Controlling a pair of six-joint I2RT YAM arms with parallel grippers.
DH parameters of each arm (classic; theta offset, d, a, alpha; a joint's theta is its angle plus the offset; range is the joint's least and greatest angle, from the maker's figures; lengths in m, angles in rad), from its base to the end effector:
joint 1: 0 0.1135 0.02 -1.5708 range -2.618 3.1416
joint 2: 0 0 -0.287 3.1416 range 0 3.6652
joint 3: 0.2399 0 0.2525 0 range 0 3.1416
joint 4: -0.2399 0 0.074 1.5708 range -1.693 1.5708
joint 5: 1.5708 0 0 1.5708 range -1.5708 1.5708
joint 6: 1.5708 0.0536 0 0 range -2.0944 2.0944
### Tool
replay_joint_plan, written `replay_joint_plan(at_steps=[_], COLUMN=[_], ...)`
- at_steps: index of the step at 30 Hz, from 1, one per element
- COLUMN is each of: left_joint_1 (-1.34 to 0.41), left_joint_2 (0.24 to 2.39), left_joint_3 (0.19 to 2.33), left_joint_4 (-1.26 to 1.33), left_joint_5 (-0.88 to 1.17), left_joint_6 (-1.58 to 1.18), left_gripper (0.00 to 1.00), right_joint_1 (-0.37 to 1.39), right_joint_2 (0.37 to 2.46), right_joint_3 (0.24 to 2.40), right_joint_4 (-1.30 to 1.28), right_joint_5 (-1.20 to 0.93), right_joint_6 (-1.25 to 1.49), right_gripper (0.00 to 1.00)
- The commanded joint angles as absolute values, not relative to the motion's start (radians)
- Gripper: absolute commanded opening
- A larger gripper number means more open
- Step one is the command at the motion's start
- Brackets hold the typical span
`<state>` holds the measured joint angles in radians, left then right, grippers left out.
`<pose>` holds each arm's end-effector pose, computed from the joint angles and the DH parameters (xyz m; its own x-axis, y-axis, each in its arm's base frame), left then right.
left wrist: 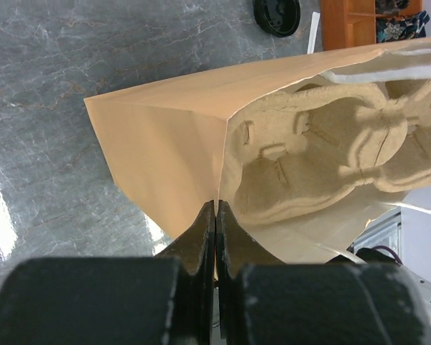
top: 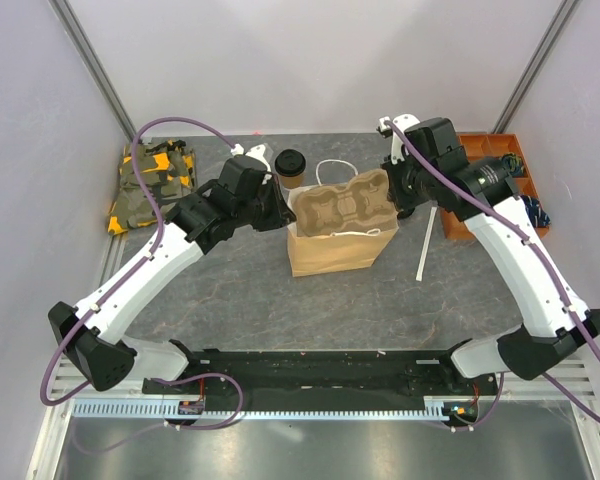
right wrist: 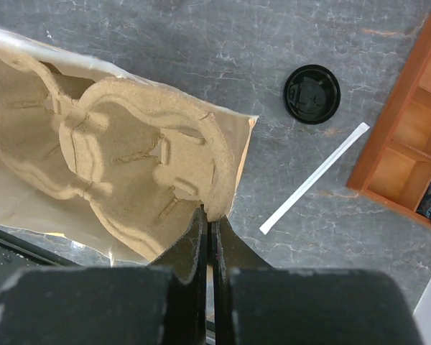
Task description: Pack the takeout coffee
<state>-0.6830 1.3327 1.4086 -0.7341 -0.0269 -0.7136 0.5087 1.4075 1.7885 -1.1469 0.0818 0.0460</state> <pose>0.2284 -0.1840 0.3928 -0.7609 -0.2245 -0.6088 0.1539 0.8491 -0.5054 0.2384 0.1279 0.4553 -0.6247 -0.2959 -0.7226 -0.4057 0.9137 -0.0234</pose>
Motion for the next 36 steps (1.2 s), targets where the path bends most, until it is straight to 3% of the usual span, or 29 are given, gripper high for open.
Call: replay_joint_plan(at_steps=[1,10,36], left_joint_1=[-0.689,-0.689,-0.689], left_joint_2=[1.315,1.345,1.37], left_joint_3=[1.411,1.433,1.396], left_joint_4=[-0.673,-0.696,-0.64], left_joint_5=[-0.046,-0.061,-0.011], left_joint_6=[-0.67,-0.798,-0.83], left_gripper=[0.02,0.02,0.02], right_joint_1=[0.529,0.6,0.634], right_joint_2=[1.431,1.486,1.503], right_joint_3=[1.835,1.855,1.68], right_joint_4=[-1.18,-1.173,-0.994], right_joint_5=[0.126,0.271,0.192], right_joint_6=[0.055,0.091,0.112], right_gripper=[0.0,0.0,0.0])
